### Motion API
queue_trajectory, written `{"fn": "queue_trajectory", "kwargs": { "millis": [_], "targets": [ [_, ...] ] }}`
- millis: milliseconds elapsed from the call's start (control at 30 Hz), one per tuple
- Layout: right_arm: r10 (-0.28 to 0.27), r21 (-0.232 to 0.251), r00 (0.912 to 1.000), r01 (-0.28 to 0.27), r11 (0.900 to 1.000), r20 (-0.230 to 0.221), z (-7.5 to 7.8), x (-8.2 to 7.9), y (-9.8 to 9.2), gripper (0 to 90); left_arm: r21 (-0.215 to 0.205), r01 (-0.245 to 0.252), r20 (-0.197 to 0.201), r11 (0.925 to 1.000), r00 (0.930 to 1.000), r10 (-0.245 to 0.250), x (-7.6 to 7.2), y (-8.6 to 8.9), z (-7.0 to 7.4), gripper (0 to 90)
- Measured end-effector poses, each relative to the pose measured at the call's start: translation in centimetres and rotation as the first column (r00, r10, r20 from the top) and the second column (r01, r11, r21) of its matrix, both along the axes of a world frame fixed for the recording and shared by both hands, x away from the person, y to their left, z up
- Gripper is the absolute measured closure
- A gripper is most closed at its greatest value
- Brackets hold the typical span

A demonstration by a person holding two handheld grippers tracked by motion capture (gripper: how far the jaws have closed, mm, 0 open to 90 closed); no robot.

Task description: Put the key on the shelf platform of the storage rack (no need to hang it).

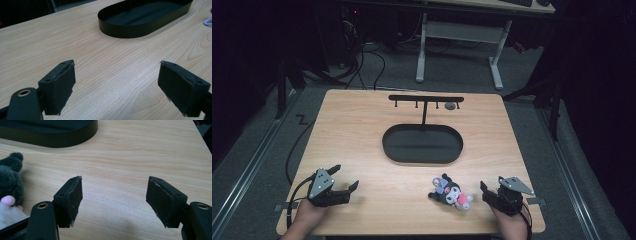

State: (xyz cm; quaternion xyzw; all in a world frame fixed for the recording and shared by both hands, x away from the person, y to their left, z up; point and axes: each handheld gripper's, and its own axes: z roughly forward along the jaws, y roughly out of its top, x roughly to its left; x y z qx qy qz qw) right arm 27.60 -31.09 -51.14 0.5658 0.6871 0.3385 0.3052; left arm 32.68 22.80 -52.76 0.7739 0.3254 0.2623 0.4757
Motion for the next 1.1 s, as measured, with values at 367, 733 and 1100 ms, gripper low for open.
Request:
{"fn": "queue_trajectory", "kwargs": {
  "millis": [367,733,1100],
  "targets": [
    [0.01,-0.021,1.0,-0.01,1.0,0.003,0.1,-0.4,0.4,29.6,0.005,0.002,-0.011,1.0,0.9999,-0.002,0.2,-0.1,0.0,15.5],
    [0.036,0.029,0.9982,-0.037,0.999,0.049,1.7,-1.5,0.8,34.9,0.008,0.004,-0.011,1.0,0.9999,-0.004,0.2,-0.2,0.0,15.5],
    [0.217,0.118,0.9746,-0.222,0.968,0.055,3.6,-3.0,5.7,52.9,0.01,0.002,-0.011,0.9999,0.9999,-0.002,0.2,-0.2,0.0,15.5]
  ]
}}
